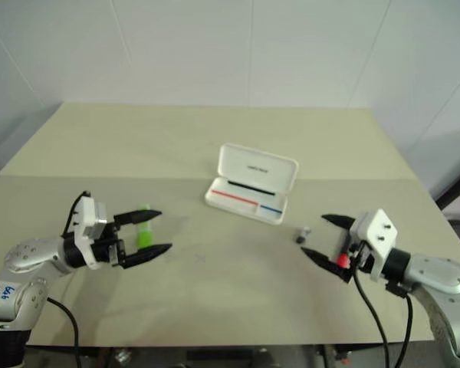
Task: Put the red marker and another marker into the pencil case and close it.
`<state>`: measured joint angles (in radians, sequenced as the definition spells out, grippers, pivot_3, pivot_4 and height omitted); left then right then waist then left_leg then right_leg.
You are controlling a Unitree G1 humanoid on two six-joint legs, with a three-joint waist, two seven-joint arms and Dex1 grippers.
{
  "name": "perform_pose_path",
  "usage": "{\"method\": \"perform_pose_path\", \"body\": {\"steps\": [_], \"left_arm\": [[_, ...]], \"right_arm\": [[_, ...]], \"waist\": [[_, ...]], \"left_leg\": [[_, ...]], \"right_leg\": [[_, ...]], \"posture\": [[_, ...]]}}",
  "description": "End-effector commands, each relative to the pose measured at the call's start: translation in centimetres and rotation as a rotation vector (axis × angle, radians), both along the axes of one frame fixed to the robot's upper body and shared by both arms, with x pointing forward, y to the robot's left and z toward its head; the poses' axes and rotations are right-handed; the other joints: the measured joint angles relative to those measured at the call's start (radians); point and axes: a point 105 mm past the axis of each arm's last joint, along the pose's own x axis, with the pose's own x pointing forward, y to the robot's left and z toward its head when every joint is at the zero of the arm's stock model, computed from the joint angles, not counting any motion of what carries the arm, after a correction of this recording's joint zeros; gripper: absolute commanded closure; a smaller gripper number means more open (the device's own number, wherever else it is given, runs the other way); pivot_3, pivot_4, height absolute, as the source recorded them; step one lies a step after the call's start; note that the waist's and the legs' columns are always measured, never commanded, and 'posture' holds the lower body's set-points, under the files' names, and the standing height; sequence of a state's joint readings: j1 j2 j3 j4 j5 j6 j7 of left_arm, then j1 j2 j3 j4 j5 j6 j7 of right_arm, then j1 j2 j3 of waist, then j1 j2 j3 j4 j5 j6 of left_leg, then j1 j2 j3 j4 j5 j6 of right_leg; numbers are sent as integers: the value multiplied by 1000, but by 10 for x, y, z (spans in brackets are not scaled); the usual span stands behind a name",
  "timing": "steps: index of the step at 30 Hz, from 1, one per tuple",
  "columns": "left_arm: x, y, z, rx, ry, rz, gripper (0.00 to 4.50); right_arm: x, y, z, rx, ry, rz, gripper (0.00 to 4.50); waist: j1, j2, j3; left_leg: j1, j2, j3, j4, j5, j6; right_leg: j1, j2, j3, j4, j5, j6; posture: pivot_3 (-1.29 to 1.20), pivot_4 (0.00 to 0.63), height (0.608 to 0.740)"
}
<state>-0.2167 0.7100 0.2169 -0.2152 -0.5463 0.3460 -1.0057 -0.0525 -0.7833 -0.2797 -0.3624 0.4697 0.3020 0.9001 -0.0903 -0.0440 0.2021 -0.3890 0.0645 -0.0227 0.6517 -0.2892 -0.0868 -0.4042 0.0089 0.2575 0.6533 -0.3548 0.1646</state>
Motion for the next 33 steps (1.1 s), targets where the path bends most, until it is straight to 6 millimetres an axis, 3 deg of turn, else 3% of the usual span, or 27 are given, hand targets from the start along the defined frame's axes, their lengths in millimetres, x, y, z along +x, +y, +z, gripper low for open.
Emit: {"method": "perform_pose_path", "body": {"steps": [1, 6, 15, 19, 22, 25, 33], "left_arm": [[-1, 8, 6, 14, -24, -4, 19], [3, 0, 3, 8, -25, -33, 19], [15, -5, 5, 4, -31, -42, 19], [23, -3, 9, 14, -51, -32, 19], [26, -7, 10, 15, -63, -28, 0], [25, -12, 13, 13, -63, -40, 0], [32, -12, 14, 21, -74, 5, 0]], "right_arm": [[4, 3, 8, 1, -45, 16, 0], [3, 9, -1, 4, -25, 38, 0], [7, 30, 13, -21, -3, 109, 0], [18, 42, 16, -64, 8, 139, 0], [28, 46, 13, -89, 11, 149, 663], [39, 50, 12, -127, 13, 156, 1646], [71, 56, 8, -213, 49, 187, 1646]], "waist": [[1, 0, 0], [3, 0, 0], [-1, 0, 0], [-6, 0, 0], [-6, 0, 0], [-6, 0, 0], [-18, 0, 0]], "left_leg": [[0, 0, 0, 0, 0, 0], [0, 0, 0, 0, 0, 0], [0, 0, -1, 1, 0, 0], [0, 0, -1, 2, 0, 0], [0, 0, -1, 1, 0, 0], [-1, 0, -1, 1, 0, 0], [-1, 0, -1, 2, 0, 0]], "right_leg": [[0, 0, 0, 0, 0, 0], [0, 0, 0, 0, 0, 0], [0, 0, -1, 1, 0, 0], [0, 0, -1, 1, 0, 0], [0, 0, -1, 1, 0, 0], [-1, -1, -2, 1, 0, 0], [-3, -1, -3, 4, 0, 0]], "posture": [[0, 150, 740], [0, 150, 740], [0, 150, 740], [0, 150, 740], [0, 150, 740], [0, 150, 740], [0, 150, 740]]}}
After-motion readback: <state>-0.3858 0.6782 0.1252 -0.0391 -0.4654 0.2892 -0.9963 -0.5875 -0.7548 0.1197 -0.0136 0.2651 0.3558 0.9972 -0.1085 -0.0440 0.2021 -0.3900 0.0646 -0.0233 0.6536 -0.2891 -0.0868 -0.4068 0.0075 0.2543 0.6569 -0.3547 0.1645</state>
